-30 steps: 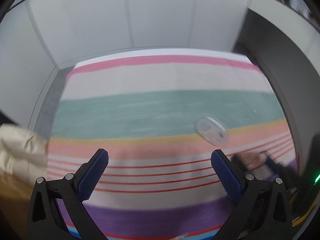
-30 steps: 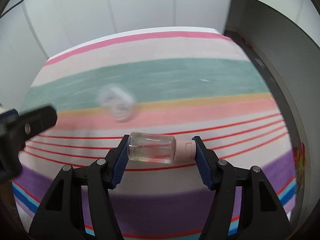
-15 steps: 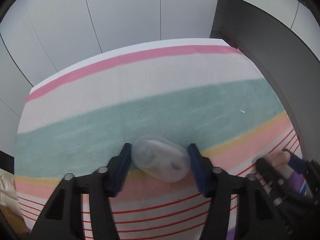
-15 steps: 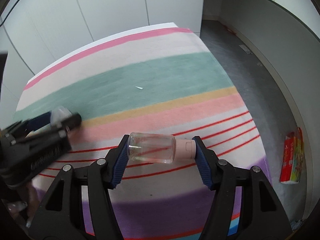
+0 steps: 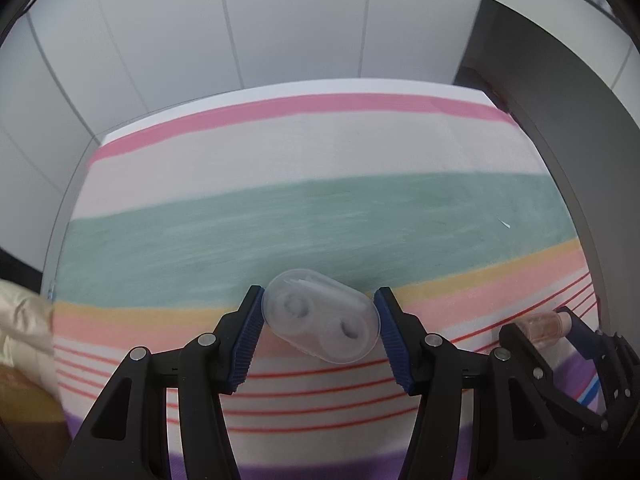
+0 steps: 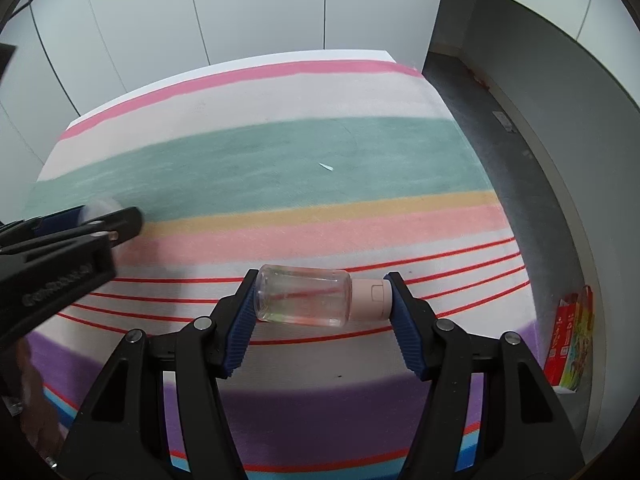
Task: Organize objects
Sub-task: 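Lift the clear oval case with the left tool while the right tool lifts the glass bottle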
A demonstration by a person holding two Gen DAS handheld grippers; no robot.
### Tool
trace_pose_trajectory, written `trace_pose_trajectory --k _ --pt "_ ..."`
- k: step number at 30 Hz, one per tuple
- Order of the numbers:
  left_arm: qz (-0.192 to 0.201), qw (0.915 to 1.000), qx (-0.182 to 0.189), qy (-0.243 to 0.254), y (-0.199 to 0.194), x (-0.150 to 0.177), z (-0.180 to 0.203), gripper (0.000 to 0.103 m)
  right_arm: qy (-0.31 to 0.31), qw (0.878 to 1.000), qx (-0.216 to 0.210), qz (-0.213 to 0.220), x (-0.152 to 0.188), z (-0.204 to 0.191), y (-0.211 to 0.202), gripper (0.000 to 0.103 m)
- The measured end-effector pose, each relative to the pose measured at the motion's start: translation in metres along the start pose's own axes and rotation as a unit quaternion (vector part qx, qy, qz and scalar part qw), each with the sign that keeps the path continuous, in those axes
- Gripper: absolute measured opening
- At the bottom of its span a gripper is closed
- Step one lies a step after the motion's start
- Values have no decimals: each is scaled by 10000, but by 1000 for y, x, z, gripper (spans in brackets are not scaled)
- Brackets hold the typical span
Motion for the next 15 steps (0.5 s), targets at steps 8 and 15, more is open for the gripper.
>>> trace_pose_trajectory --k 8,15 --pt "262 9989 -206 -344 -73 -9 -47 57 -226 9991 87 353 -44 -9 -46 64" --pt "810 9942 -403 -588 -167 -31 -81 57 -428 9949 6 917 -97 -23 -130 64"
Point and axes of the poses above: each gripper's, at about its wrist camera, not at the fingertips, and y roughly the way its jaws point, z to its right, x to its underside, the point moved 7 cm from there along y, roughly the way its jaws point, and after that the axes turned 8 degrees about y, right-handed, at the moved point
